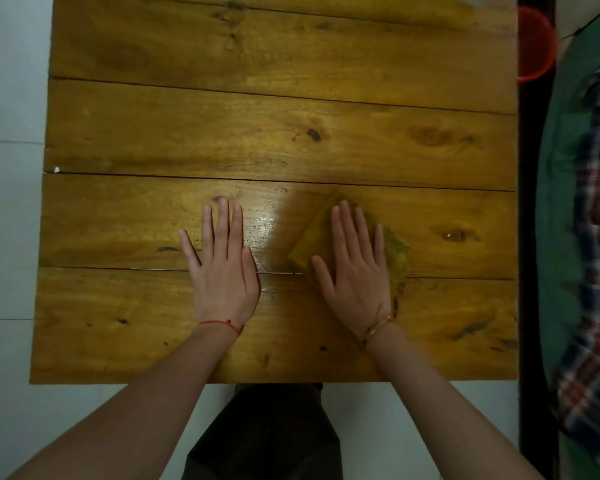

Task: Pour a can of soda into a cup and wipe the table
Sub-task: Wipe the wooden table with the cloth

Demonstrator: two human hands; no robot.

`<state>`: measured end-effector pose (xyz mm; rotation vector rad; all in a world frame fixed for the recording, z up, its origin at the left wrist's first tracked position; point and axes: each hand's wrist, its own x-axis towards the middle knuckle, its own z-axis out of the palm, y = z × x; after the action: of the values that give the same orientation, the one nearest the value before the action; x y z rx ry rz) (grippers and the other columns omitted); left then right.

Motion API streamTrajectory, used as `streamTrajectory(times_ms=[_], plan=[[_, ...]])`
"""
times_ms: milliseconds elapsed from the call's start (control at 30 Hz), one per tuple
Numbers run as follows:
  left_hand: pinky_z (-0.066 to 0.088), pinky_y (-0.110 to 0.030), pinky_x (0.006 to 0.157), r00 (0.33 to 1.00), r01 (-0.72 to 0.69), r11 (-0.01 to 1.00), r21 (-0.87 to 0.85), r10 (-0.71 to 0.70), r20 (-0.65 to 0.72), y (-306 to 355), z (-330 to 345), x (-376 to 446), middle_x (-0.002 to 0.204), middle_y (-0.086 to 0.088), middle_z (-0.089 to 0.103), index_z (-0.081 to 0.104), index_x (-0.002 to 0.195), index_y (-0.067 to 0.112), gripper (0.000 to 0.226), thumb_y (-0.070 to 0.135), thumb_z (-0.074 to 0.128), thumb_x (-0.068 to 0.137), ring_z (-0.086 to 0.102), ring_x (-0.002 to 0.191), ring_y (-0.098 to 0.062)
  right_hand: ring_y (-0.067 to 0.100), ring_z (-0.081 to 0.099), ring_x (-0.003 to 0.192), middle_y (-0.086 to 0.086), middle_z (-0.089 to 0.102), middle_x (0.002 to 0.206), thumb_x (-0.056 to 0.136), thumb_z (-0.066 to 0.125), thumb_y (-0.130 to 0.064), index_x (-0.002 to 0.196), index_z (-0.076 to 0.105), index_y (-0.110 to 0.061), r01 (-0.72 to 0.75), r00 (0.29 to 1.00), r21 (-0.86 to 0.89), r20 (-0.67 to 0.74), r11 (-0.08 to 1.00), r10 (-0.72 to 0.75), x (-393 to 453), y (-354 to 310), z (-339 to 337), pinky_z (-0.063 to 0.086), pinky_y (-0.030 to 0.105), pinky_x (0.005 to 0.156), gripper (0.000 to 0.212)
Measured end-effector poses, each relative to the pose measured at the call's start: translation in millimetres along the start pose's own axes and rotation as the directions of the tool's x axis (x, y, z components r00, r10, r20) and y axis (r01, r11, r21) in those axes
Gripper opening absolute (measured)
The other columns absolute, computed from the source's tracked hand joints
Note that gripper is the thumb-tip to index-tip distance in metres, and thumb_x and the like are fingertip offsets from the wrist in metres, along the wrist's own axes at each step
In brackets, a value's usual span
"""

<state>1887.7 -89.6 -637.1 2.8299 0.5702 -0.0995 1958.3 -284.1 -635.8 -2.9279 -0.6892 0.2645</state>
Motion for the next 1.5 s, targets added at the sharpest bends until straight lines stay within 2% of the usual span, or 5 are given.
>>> streamTrajectory(times_ms=[167, 433, 733, 1033, 1500], plan=[[0.006, -0.063, 0.119, 1.000, 0.002, 1.000, 0.005, -0.002, 0.001, -0.3, 0.2, 0.2, 0.167, 0.001, -0.002, 0.002, 0.159, 0.019, 0.059, 0.029, 0.019, 0.103, -0.004, 0.154, -0.022, 0.025, -0.001, 0.155, 0.005, 0.003, 0.167, 0.102, 0.021, -0.052, 0.159, 0.005, -0.011, -0.288, 0.956, 0.051, -0.045, 0.956, 0.290, 70.3, -6.9, -11.3, 0.004, 0.052, 0.124, 0.072], [0.006, -0.062, 0.120, 1.000, -0.006, 1.000, 0.011, 0.006, -0.004, -2.7, 0.8, 0.3, 0.167, 0.001, -0.002, 0.002, 0.159, 0.019, 0.058, 0.028, 0.020, 0.104, -0.004, 0.154, -0.021, 0.021, -0.002, 0.155, 0.002, 0.002, 0.168, 0.102, 0.025, -0.054, 0.159, 0.005, -0.015, 0.117, 0.993, 0.027, 0.017, 0.993, -0.118, 28.9, -37.3, 5.3, 0.007, 0.051, 0.124, 0.072], [0.003, -0.064, 0.119, 0.999, -0.036, 0.999, -0.036, 0.037, 0.035, -11.3, -11.3, 1.8, 0.167, -0.004, -0.002, 0.000, 0.158, 0.013, 0.059, 0.029, 0.018, 0.104, -0.005, 0.154, -0.023, 0.027, -0.006, 0.154, 0.004, -0.003, 0.167, 0.103, 0.017, -0.052, 0.159, 0.000, -0.012, -0.329, 0.944, 0.044, -0.008, 0.943, 0.330, 86.0, -9.8, -15.4, 0.001, 0.053, 0.123, 0.070], [-0.001, -0.058, 0.121, 1.000, -0.021, 1.000, -0.024, 0.021, -0.004, -54.2, -21.4, 48.2, 0.167, -0.006, -0.003, 0.001, 0.158, 0.012, 0.059, 0.029, 0.018, 0.104, -0.007, 0.153, -0.021, 0.022, -0.003, 0.155, 0.003, 0.001, 0.167, 0.103, 0.022, -0.052, 0.159, 0.005, -0.015, 0.052, 0.999, 0.078, 0.008, 0.996, -0.053, 86.5, -86.8, 1.3, 0.002, 0.049, 0.125, 0.069], [0.002, -0.058, 0.121, 1.000, -0.010, 1.000, -0.005, 0.010, -0.013, -52.4, -17.1, 56.2, 0.167, -0.002, -0.002, 0.001, 0.158, 0.014, 0.061, 0.029, 0.019, 0.102, -0.003, 0.154, -0.019, 0.027, -0.007, 0.154, 0.004, -0.004, 0.167, 0.102, 0.020, -0.048, 0.159, 0.001, -0.016, -0.241, 0.969, 0.100, -0.027, 0.965, 0.245, 164.1, -104.4, -11.3, -0.001, 0.051, 0.124, 0.068]])
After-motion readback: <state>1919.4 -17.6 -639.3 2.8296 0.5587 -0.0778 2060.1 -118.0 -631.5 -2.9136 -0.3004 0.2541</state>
